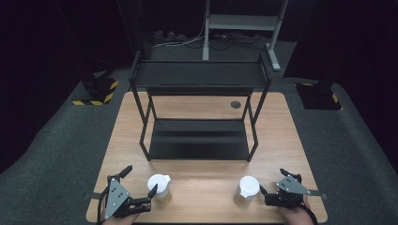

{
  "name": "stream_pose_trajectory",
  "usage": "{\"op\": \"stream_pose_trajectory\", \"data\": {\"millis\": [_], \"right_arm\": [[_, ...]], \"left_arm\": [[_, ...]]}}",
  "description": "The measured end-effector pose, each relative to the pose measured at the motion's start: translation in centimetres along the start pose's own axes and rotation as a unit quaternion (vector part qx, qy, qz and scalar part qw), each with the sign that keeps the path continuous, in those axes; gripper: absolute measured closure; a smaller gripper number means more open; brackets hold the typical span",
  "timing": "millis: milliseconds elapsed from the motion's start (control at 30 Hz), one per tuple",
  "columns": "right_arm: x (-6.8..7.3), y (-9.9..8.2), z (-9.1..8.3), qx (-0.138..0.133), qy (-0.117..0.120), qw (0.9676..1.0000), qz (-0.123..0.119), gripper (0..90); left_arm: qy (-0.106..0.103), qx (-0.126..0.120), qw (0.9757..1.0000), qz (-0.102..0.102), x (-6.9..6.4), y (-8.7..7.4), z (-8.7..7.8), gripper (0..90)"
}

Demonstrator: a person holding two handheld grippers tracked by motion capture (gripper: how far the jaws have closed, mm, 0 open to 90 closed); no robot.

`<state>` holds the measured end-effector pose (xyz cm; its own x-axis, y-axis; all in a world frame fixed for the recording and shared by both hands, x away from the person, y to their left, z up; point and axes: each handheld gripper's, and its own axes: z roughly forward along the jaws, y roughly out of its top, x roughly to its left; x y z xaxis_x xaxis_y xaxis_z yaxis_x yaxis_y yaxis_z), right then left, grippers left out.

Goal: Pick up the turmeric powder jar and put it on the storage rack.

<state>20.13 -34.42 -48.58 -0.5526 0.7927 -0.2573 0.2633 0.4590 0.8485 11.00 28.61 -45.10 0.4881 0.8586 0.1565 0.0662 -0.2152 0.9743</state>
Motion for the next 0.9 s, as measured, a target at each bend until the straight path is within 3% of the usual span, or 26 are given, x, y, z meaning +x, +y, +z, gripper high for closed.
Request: {"op": "stream_pose_trajectory", "data": {"millis": [467, 900], "right_arm": [[0.0, 0.0, 0.0, -0.001, 0.000, 1.0000, -0.001, 0.0], [0.0, -0.1, 0.0, -0.002, 0.001, 1.0000, -0.001, 0.0]], "left_arm": [[-0.025, 0.005, 0.9997, -0.001, -0.9, -0.7, 1.1, 0.4], [-0.030, 0.018, 0.9994, -0.008, -0.7, -1.7, 1.4, 0.4]]}}
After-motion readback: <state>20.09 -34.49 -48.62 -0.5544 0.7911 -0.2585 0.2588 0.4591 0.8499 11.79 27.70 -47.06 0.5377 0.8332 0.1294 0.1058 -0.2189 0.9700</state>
